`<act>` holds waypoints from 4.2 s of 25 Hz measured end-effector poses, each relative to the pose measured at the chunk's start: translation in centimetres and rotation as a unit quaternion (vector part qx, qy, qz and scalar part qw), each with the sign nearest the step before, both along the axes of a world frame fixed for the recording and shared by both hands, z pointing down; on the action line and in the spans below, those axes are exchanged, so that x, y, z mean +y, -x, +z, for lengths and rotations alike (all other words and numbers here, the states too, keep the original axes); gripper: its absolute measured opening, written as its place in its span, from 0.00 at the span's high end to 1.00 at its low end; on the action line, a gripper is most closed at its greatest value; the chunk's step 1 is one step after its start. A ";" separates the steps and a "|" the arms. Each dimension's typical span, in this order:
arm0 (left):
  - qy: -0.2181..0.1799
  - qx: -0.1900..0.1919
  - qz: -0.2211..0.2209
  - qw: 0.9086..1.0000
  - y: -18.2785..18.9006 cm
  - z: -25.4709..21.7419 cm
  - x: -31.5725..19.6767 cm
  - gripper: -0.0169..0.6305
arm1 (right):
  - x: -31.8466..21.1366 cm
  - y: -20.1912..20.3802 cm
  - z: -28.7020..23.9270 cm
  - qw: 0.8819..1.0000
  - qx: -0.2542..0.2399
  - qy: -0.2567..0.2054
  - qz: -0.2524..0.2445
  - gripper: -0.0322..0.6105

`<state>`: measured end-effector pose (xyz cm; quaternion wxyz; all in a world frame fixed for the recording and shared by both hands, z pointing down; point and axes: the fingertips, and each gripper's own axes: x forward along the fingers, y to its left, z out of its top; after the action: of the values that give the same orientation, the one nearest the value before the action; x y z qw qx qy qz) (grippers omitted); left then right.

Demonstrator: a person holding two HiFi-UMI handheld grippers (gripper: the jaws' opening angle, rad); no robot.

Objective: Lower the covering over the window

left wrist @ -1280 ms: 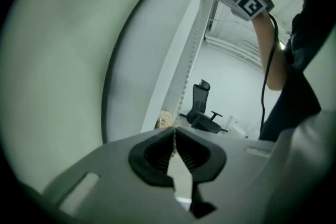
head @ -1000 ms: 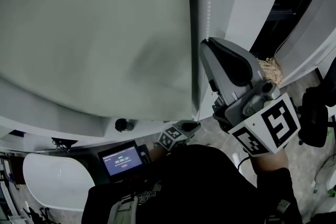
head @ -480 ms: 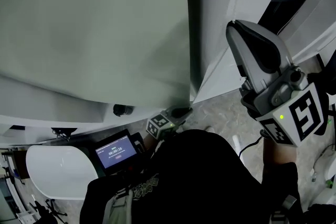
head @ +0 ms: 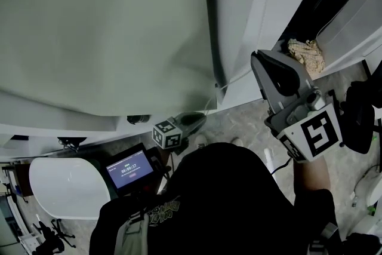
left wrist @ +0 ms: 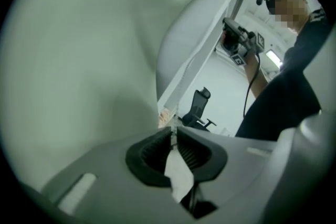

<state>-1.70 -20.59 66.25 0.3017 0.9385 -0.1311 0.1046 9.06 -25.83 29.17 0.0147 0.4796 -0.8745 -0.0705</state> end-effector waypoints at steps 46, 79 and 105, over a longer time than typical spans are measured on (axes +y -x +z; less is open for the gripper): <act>0.035 0.054 -0.118 0.991 -2.8 -1.7 -1.1 0.98 | 11.1 -13.2 -3.1 0.959 -0.274 -0.019 -0.066 0.93; -0.010 0.137 -0.117 0.984 9.7 -13.0 32.6 0.98 | 32.3 22.0 20.2 0.846 -0.331 0.344 -0.237 0.94; 0.013 0.017 -0.107 0.994 -1.3 -10.7 54.7 0.99 | 54.9 13.5 22.4 0.857 -0.283 0.338 -0.266 0.94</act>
<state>-0.36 34.08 55.51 0.3252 0.9168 -0.2245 0.0573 -4.43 29.11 51.61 -0.0915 0.1935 -0.9054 0.3666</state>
